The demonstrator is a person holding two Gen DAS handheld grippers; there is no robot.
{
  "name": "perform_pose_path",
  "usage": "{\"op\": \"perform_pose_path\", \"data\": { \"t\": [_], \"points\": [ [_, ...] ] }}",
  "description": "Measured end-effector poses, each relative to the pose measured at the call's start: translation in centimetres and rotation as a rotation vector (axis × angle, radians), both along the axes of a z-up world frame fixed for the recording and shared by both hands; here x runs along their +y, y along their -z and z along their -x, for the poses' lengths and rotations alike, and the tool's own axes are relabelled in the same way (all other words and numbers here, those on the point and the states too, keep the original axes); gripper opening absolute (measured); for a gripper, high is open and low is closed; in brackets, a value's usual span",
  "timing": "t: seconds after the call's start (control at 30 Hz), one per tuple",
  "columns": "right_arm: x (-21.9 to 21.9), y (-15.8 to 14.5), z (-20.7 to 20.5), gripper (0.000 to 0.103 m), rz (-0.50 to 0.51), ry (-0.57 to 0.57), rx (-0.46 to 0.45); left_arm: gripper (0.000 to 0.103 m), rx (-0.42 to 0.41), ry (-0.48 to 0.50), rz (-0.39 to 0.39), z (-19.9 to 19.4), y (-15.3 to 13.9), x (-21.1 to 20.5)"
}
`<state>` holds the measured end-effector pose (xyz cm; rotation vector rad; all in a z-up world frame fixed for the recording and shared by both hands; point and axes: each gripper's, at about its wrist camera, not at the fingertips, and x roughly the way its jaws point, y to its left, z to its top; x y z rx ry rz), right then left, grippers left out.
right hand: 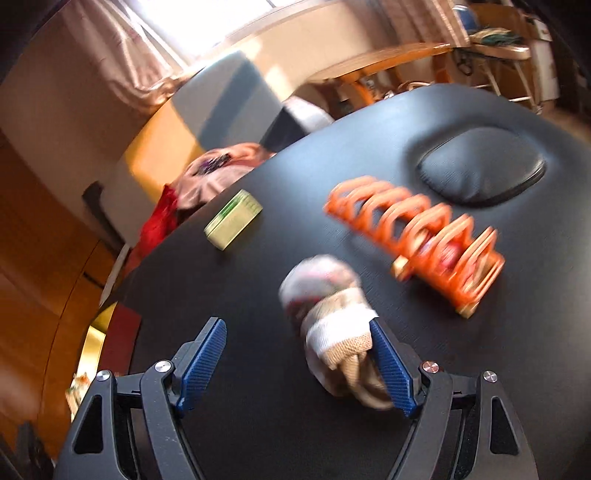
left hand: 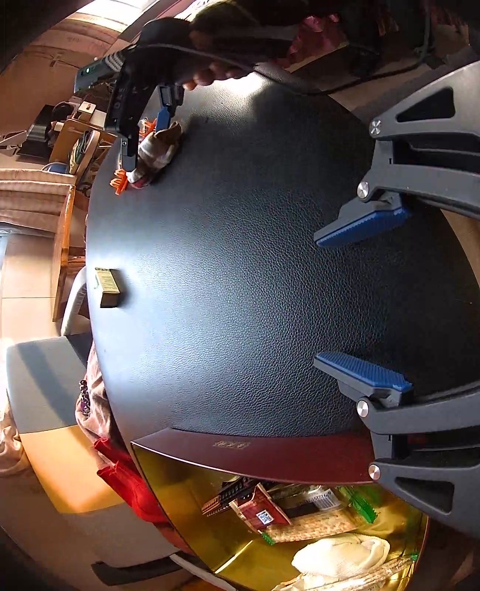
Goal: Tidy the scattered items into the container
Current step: 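Move both grippers back toward the sock bundle and orange rack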
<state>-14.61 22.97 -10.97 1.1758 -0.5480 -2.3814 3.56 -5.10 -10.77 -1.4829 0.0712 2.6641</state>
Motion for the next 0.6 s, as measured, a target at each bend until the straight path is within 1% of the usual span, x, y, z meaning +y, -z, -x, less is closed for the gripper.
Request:
{"op": "perform_pose_path", "data": {
  "t": [0.1,0.17,0.27,0.4,0.47,0.6],
  "points": [
    [-1.0,0.4,-1.5,0.080,0.062,-0.058,-0.013,0.060,-0.005,0.000,-0.001,0.1,0.2,0.0],
    [-1.5,0.4,-2.4,0.080,0.084,-0.096,-0.025,0.060,-0.006,-0.001,-0.001,0.2,0.2,0.0],
    [-1.0,0.1,-3.6,0.080,0.114,-0.115,-0.036,0.060,-0.008,-0.003,-0.009,0.6,0.1,0.0],
    [1.8,-1.4,-4.1,0.082,0.086,-0.038,0.008,0.060,0.014,0.031,-0.035,3.0,-1.0,1.8],
    [3.5,-2.0,-3.9,0.084,0.047,0.025,0.028,0.060,0.027,0.052,-0.050,4.4,-1.7,2.8],
    [6.8,-2.3,-2.4,0.085,-0.016,0.146,0.029,0.060,0.055,0.093,-0.081,7.2,-3.0,5.0]
  ]
}}
